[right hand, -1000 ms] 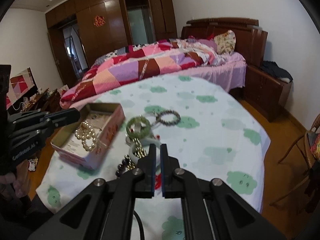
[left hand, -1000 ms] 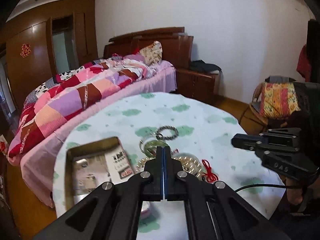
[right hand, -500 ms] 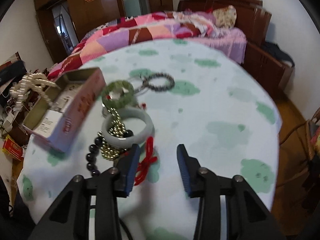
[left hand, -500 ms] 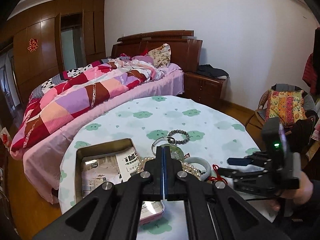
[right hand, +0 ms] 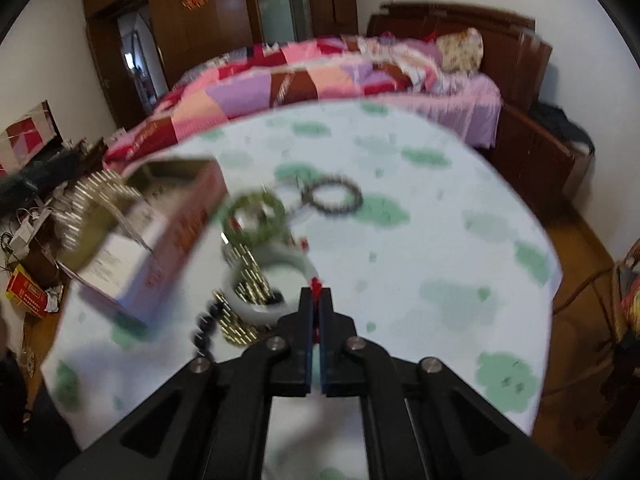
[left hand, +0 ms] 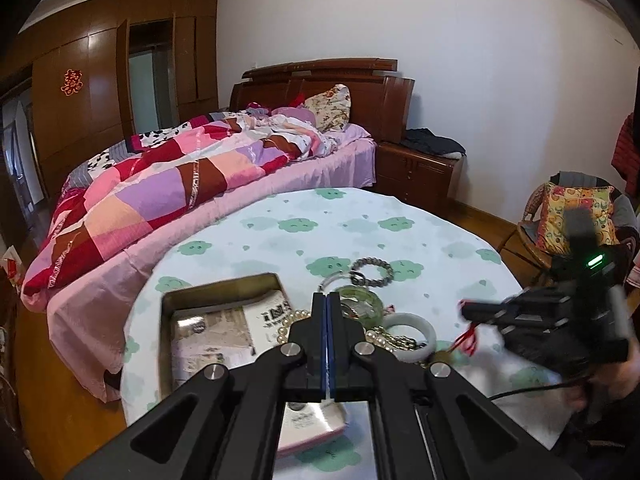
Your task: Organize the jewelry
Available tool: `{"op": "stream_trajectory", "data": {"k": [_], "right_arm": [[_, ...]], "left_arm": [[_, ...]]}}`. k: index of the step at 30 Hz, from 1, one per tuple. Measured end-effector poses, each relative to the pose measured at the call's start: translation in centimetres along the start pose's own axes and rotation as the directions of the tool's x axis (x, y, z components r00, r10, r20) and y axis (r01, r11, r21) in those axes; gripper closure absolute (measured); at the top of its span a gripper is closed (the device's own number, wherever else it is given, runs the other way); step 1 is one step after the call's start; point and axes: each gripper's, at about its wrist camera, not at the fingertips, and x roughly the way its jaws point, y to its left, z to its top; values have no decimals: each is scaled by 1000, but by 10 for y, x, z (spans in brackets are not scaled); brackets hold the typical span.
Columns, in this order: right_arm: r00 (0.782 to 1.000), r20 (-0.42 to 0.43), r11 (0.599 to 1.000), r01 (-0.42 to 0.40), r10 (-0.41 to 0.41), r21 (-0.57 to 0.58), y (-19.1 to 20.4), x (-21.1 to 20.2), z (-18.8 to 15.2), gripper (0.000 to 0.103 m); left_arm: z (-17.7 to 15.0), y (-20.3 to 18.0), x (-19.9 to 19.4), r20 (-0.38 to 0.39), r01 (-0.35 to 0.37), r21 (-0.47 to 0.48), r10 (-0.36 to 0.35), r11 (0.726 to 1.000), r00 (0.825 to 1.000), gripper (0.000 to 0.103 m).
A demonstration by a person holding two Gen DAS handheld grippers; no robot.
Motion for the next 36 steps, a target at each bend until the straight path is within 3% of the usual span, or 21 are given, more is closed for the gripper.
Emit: {"op": "stream_trajectory", "data": {"k": [7,17,25,36], "right_arm": [[994,103,994,-10,21,-112,38,-37,45,100],[990,101,975,-76,99,-207,102,0,90,100],[992,59,968,-91,108,-235,134,42,97,100],[992,-43,973,-123,117,-196,137,88,79,98]], "left_arm": [[10,32,3,8,-38,-34,38,999,999,103],[7,84,40,-64,-99,-90,93,991,994,103],[-1,96,61,-109,-115,-93,105,989,989,103],[-15,102,83,-162,-128,-97,111,987,981,103]]}}
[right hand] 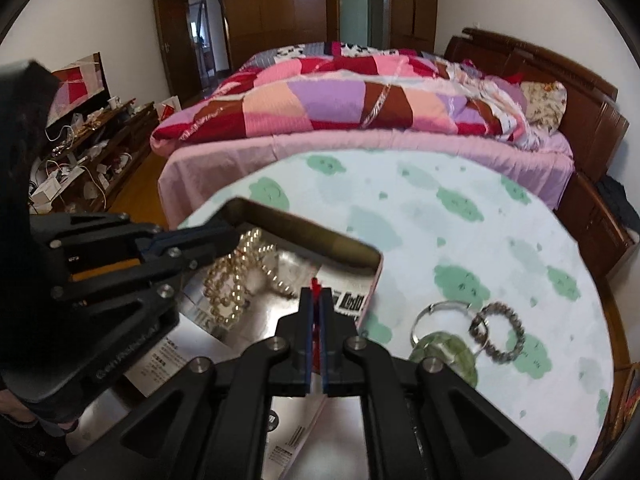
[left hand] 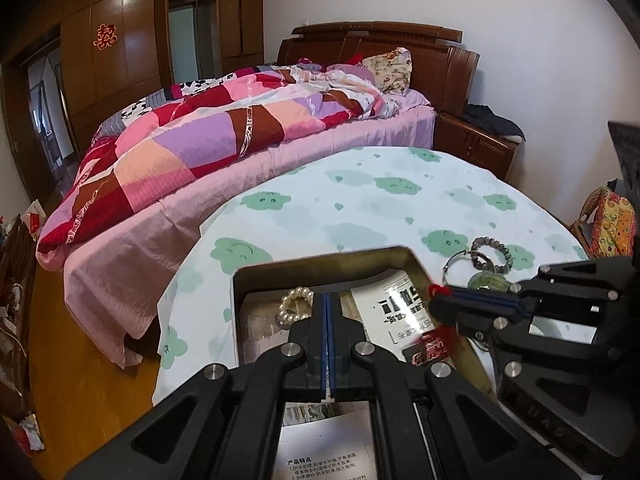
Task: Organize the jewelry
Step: 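Carry the red tassel into the tin box with the right tool and release, then grasp the white jade bangle with the right tool while the left tool grasps the gold bead chain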
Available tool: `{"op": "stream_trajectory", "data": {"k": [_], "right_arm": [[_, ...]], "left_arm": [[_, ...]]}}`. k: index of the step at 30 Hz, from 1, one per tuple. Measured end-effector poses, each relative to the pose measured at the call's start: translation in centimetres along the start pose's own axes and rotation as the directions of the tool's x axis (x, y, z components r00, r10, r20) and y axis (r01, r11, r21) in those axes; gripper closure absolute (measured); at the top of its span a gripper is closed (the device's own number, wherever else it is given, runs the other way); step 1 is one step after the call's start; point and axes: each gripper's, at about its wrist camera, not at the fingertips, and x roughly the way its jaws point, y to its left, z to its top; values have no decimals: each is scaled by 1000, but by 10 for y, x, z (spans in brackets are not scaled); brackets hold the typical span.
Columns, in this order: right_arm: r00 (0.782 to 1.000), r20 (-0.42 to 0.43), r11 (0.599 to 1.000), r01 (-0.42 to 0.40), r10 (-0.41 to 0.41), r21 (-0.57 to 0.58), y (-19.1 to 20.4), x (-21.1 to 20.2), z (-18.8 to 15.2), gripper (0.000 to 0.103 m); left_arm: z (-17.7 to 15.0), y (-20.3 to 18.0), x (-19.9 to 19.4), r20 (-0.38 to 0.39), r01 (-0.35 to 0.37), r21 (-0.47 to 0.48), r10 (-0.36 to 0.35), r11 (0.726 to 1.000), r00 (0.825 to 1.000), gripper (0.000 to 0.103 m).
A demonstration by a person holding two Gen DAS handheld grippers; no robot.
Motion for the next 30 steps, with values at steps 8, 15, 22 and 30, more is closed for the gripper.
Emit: {"op": "stream_trajectory", "data": {"k": [8,15,22,30], "right_arm": [[1000,-2,999,-13,14,38,0,-1,-9,56],[999,46,996,7,-11,90,-13,-23,-19,42],[995,82,982,40,-56,184,-51,-47,-37,34],[994,22,956,100,-110,276,-97,-58,-72,34]], "left_arm": [[-3,8,10,-41,2,-47,-3,999,999,103],[-5,17,13,-47,-25,-89,21,996,999,92],[1,26,7,32,-130,-40,131,991,991,35],[10,39,12,36,-152,-32,153,988,988,34]]}}
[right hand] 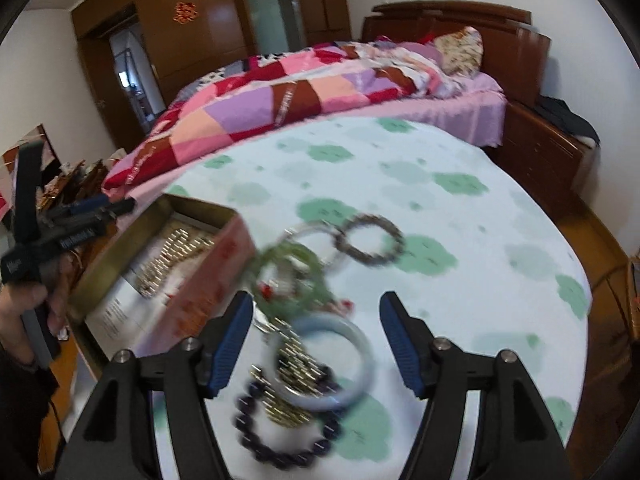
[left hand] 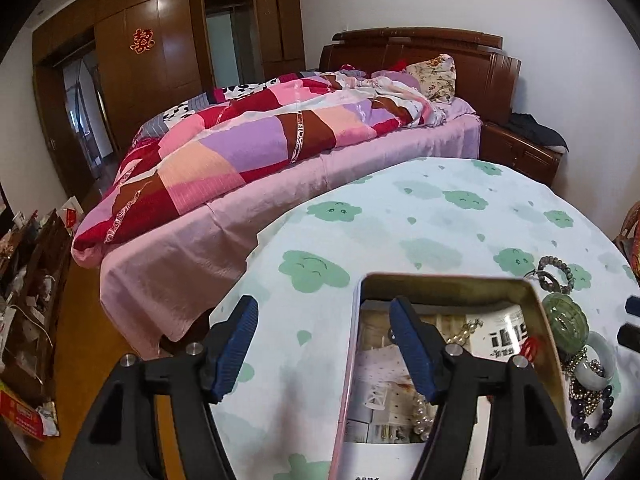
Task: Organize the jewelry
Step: 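Grasp the white jade bangle with the right tool while the left tool grasps the gold bead chain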
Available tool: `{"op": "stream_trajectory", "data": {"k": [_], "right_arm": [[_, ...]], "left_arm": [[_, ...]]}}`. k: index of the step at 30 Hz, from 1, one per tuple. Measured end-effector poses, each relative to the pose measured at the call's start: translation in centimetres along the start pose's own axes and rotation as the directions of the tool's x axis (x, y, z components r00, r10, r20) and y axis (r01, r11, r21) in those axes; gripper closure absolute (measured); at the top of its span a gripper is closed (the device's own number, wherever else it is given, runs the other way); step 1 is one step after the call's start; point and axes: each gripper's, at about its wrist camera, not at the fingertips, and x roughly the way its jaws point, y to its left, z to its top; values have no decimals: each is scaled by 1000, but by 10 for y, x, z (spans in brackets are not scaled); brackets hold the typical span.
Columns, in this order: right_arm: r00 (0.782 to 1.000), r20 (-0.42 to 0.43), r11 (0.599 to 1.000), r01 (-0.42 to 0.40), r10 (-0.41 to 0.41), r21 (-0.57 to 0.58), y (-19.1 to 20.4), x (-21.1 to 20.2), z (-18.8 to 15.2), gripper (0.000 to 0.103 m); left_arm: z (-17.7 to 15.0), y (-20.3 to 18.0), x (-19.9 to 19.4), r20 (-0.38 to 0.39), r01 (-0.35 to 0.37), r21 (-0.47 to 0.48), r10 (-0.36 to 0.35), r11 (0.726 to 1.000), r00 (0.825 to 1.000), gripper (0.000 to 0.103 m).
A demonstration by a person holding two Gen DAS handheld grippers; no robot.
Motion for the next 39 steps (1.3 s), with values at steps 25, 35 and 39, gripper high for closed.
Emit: {"op": "stream_trajectory", "data": {"k": [25,35,39], "right_arm": [[983,-165,995,75,-85,-70,-23,36,-26,87],[999,-32,998,-24,26,62,-45,-6,-38,89],[999,13,992,-41,40,116,-55,-14,-35,89]], "left_arm": [[-43,-99,-75,-9,158,-3,-158,987,987,30],[-55,-127,-86,-19,211,41,-211,977,977,30],[-59,-137,-84,-32,222,68,-221,973,975,30]]}}
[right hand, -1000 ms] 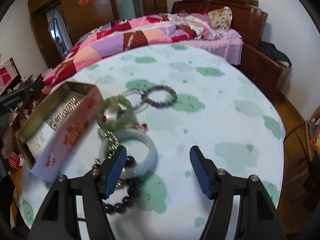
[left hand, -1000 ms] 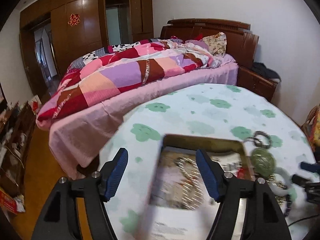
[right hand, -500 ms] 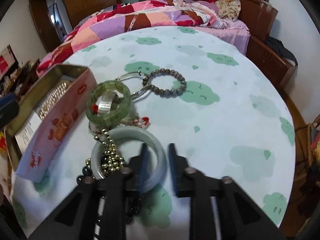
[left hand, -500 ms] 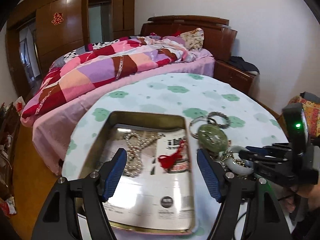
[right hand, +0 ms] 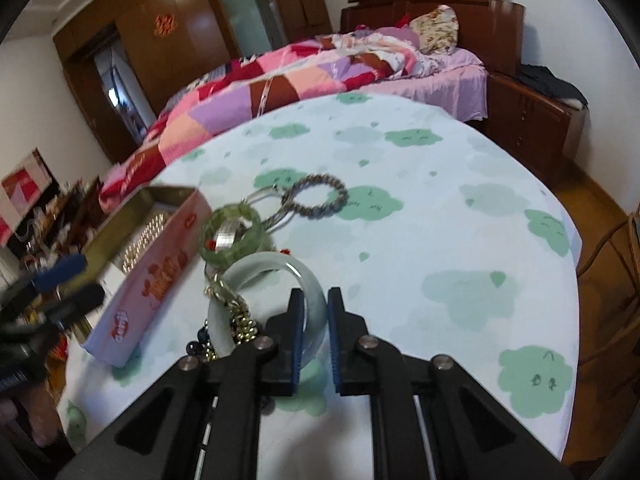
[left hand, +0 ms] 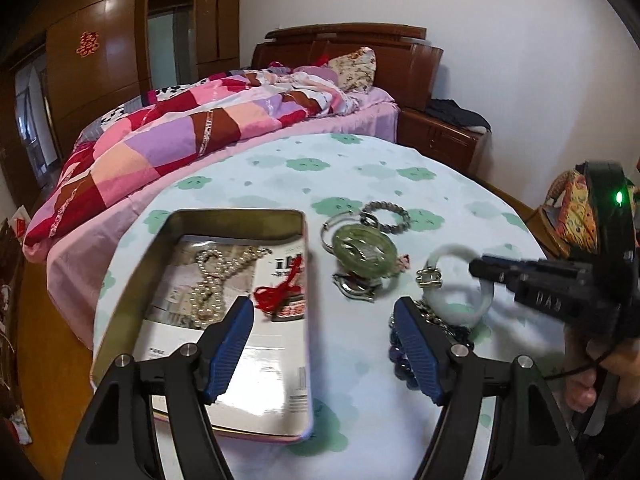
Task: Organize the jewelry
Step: 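Grasp the white jade bangle with the right tool while the left tool grasps the gold bead chain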
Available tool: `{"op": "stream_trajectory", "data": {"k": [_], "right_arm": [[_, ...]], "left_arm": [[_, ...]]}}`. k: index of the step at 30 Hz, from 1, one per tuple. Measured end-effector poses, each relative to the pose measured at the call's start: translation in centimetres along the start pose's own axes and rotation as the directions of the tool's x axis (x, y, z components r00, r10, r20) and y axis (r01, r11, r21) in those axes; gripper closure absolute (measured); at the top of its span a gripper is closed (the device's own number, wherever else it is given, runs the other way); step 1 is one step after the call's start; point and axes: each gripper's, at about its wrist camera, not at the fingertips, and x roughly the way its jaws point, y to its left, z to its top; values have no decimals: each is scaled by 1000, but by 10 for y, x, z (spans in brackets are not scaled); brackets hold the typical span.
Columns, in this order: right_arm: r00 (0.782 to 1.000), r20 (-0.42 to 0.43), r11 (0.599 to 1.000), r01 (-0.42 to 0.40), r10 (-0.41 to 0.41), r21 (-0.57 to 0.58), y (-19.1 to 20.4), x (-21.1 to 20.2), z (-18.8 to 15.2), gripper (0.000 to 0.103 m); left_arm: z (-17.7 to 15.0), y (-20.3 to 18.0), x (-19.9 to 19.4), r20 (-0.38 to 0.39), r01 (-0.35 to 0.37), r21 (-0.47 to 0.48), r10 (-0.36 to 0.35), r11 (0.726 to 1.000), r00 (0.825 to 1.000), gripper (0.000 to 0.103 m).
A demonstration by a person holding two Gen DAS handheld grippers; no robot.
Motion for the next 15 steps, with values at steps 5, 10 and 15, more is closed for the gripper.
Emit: {"op": "stream_trajectory", "data": {"k": [5,10,15], "right_arm": [[1000,18,998,4,-6,69,-14,-1,4,89],[999,8,994,51,-52,97,-28,0,4,89],[996,-16,988,88,-87,123,-46,4,1,89]], "left_arm": [[0,-21,6,-2,5,73,-5,997,1000,30],[5,-43,20,-19,25,137,-22,990,1000,30],[5,-65,39,-73,74,188,-61,979,995,31]]}}
